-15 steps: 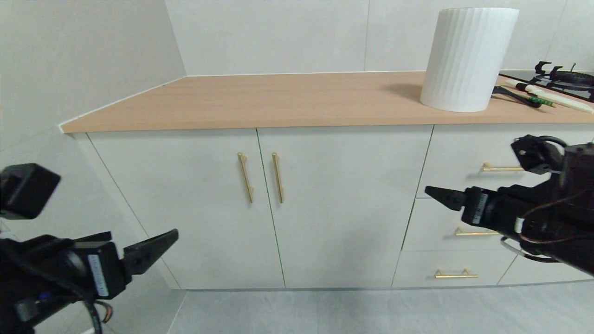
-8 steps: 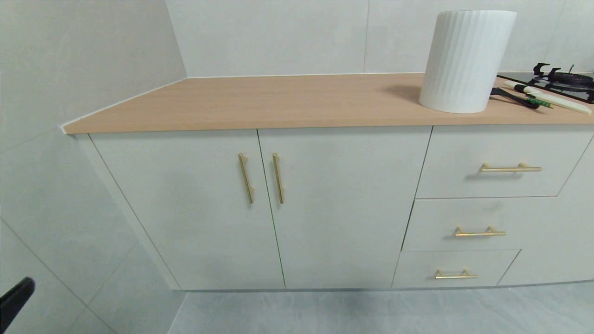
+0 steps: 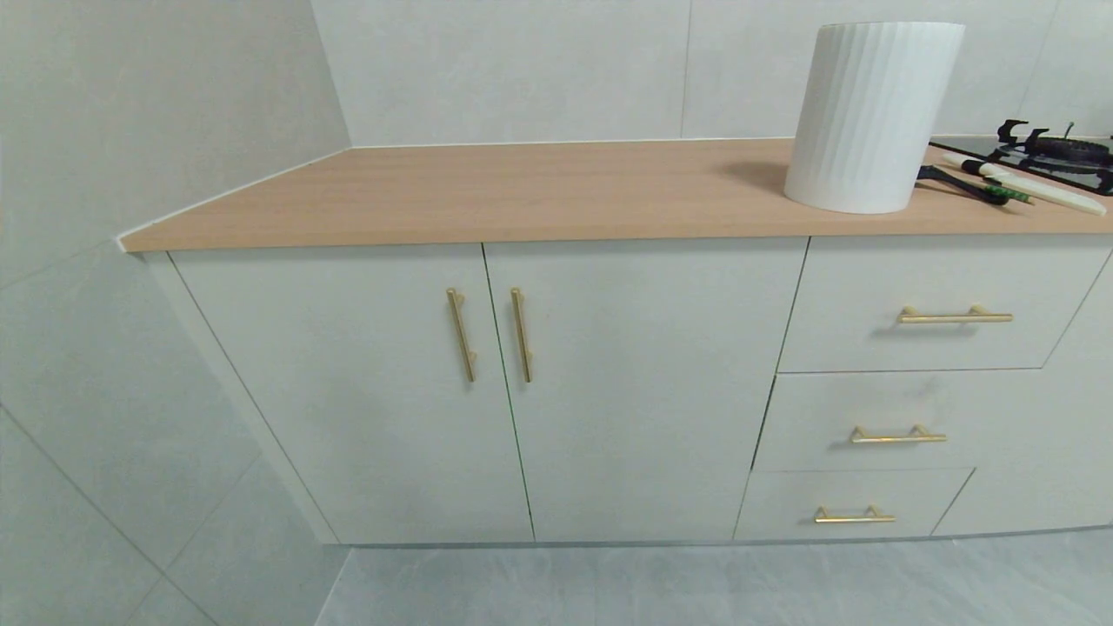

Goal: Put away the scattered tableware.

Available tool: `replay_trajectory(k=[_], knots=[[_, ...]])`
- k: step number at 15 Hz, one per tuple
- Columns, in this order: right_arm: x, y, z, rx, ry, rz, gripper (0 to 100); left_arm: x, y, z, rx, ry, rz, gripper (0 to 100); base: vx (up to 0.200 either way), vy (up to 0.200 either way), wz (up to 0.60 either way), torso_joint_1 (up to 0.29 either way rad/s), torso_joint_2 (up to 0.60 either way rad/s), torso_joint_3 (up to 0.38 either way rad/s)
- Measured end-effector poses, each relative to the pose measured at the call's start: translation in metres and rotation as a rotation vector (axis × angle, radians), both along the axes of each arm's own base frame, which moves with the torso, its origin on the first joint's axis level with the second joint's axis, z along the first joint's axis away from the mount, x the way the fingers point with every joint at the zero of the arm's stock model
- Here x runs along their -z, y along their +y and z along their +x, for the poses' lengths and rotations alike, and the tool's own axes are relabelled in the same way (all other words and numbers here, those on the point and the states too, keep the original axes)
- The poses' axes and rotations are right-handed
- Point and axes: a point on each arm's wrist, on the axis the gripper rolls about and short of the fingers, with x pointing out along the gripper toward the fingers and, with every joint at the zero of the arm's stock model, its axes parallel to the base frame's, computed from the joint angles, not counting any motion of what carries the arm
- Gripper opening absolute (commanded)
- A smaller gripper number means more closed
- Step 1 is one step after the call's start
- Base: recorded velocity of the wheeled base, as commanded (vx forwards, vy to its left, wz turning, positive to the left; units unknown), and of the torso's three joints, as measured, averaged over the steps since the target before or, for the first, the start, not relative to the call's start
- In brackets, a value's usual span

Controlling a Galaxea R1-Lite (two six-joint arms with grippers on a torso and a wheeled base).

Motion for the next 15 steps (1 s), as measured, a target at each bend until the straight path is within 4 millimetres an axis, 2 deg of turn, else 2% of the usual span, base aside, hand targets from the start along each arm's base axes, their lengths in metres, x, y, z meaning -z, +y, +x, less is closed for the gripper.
replay_trajectory(k=[2, 4, 6, 9, 11, 15], knots=[[0.016, 0.001, 0.002, -0.004, 0.009, 0.024, 100, 0.005, -0.001, 0.001, -0.019, -0.066, -0.024, 100, 0.0, 0.0, 0.0, 0.0, 0.0, 0.0], [0.04, 0.001, 0.014, -0.014, 0.07, 0.061, 100, 0.013, -0.004, 0.003, -0.059, -0.104, -0.025, 100, 0.0, 0.0, 0.0, 0.0, 0.0, 0.0], [0.064, 0.001, 0.026, -0.028, 0.123, 0.082, 100, 0.031, -0.007, 0.004, -0.02, -0.082, -0.008, 100, 0.0, 0.0, 0.0, 0.0, 0.0, 0.0], [0.095, 0.004, 0.036, -0.178, 0.254, 0.123, 100, 0.061, -0.01, 0.012, 0.051, -0.019, 0.0, 100, 0.0, 0.0, 0.0, 0.0, 0.0, 0.0], [0.102, 0.006, 0.037, -0.236, 0.311, 0.137, 100, 0.075, -0.012, 0.016, 0.13, 0.012, -0.018, 100, 0.0, 0.0, 0.0, 0.0, 0.0, 0.0], [0.103, 0.006, 0.038, -0.256, 0.315, 0.137, 100, 0.085, -0.015, 0.017, 0.222, 0.075, -0.044, 100, 0.0, 0.0, 0.0, 0.0, 0.0, 0.0]])
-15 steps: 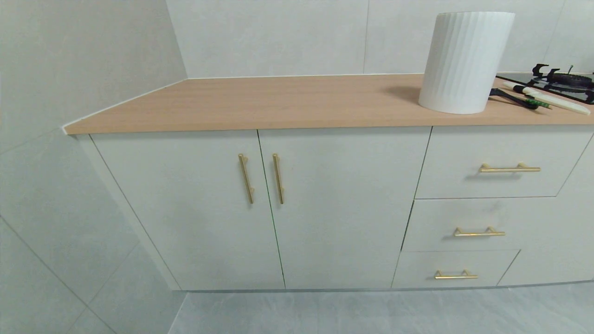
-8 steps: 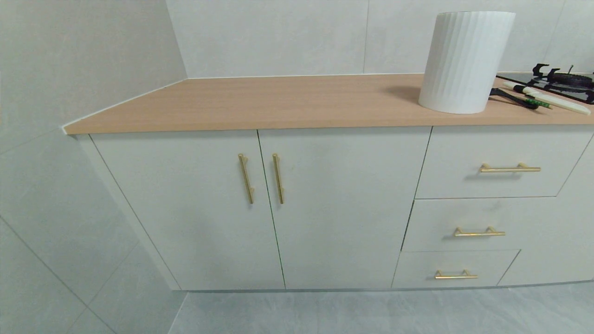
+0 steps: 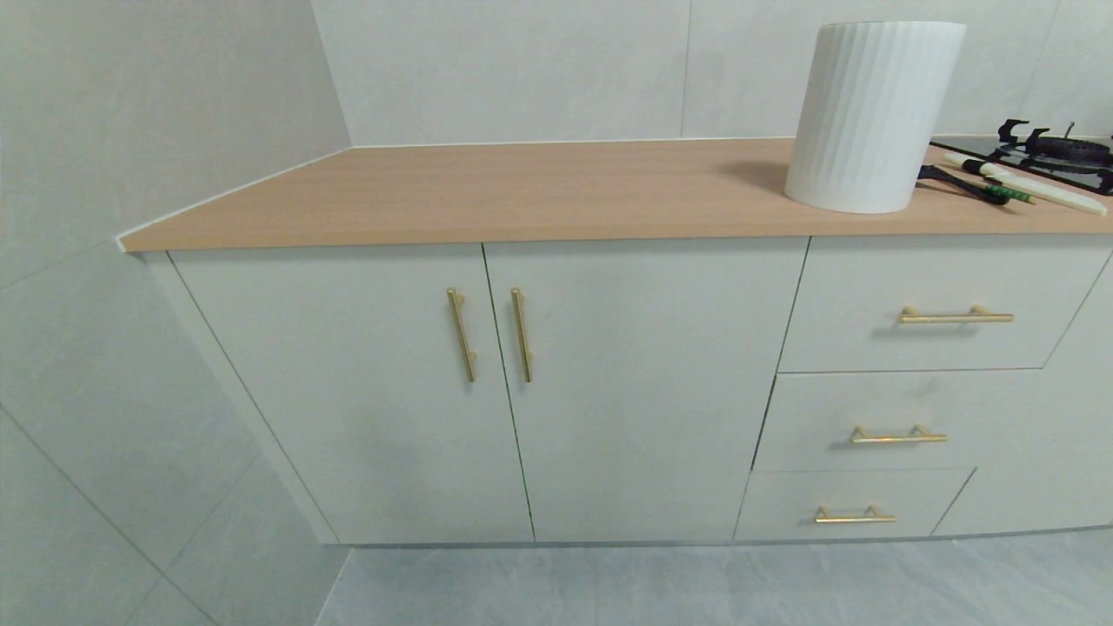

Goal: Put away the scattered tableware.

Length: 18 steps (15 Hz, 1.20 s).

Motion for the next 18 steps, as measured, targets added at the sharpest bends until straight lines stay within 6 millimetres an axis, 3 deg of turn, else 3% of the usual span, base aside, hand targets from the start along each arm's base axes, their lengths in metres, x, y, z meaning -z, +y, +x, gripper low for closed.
replay_trajectory(k=[15, 18], knots=[[0.0001, 0.0002, 0.0001, -0.016, 0.001, -0.001, 100, 0.0004, 0.0, 0.0001, -0.003, 0.003, -0.071, 100, 0.0, 0.0, 0.0, 0.0, 0.0, 0.0], [0.0001, 0.0002, 0.0001, -0.016, 0.001, -0.001, 100, 0.0002, 0.0, 0.0001, -0.003, 0.001, -0.072, 100, 0.0, -0.2, 0.0, 0.004, 0.0, 0.002]])
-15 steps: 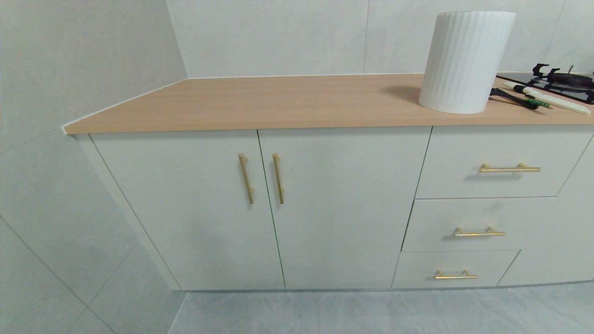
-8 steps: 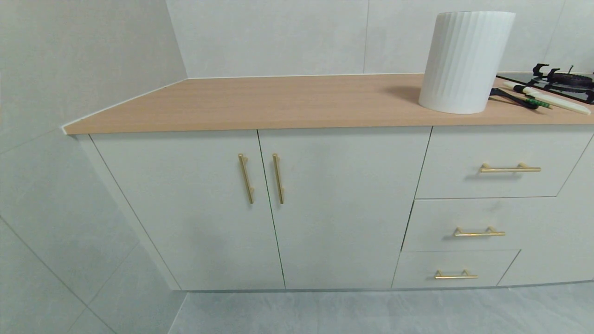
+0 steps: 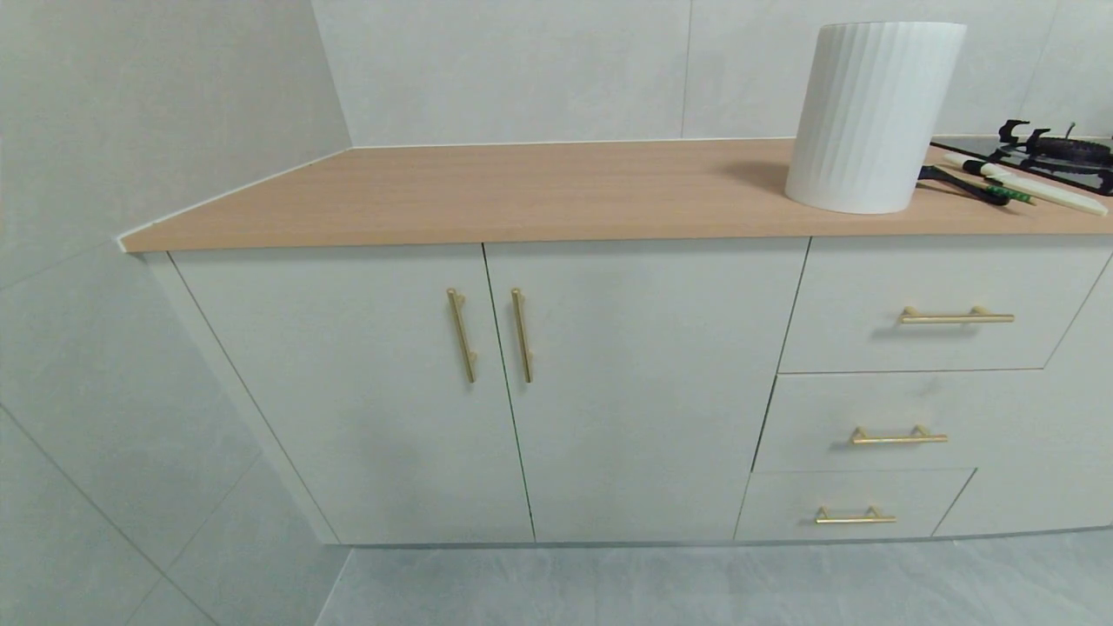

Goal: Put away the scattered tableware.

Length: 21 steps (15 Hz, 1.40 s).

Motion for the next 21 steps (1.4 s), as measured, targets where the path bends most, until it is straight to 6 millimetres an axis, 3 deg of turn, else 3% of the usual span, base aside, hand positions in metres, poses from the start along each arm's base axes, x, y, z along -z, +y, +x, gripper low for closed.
replay_trajectory(k=[15, 21], knots=[[0.0, 0.0, 0.0, 0.0, 0.0, 0.0, 100, 0.0, 0.0, 0.0, 0.0, 0.0, 0.0, 100, 0.0, -0.2, 0.0, 0.002, 0.0, 0.002], [0.0, 0.0, 0.0, 0.001, 0.001, 0.0, 100, 0.0, 0.0, 0.0, 0.001, 0.0, 0.0, 100, 0.0, 0.0, 0.0, 0.0, 0.0, 0.0]])
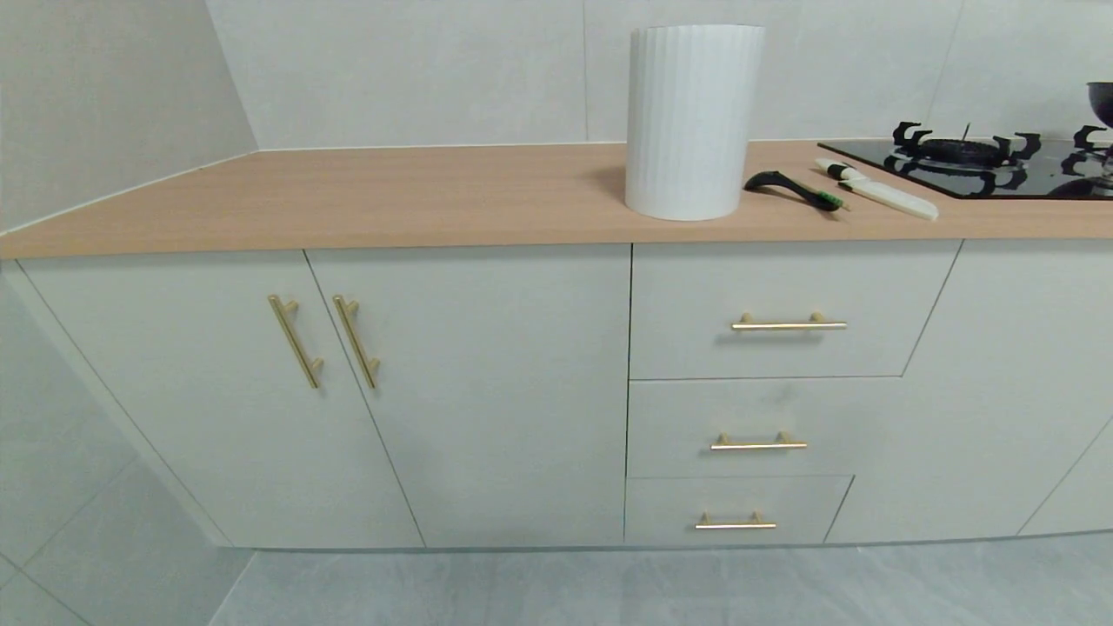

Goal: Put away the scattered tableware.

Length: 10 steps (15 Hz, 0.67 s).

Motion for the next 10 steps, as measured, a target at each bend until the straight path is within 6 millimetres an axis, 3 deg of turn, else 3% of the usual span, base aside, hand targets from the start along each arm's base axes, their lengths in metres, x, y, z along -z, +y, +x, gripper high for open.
replay_trajectory(k=[3, 6, 10], knots=[[0.0, 0.0, 0.0, 0.0, 0.0, 0.0, 100, 0.0, 0.0, 0.0, -0.001, 0.0, 0.0, 100, 0.0, 0.0, 0.0, 0.0, 0.0, 0.0], [0.0, 0.0, 0.0, -0.001, 0.0, 0.0, 100, -0.0002, 0.0, 0.0, -0.002, -0.001, -0.003, 100, 0.2, 0.0, 0.0, 0.001, 0.0, 0.002], [0.0, 0.0, 0.0, 0.0, 0.001, 0.001, 100, 0.0, 0.0, 0.0, -0.002, 0.0, -0.002, 100, 0.0, 0.0, 0.0, 0.0, 0.0, 0.0]])
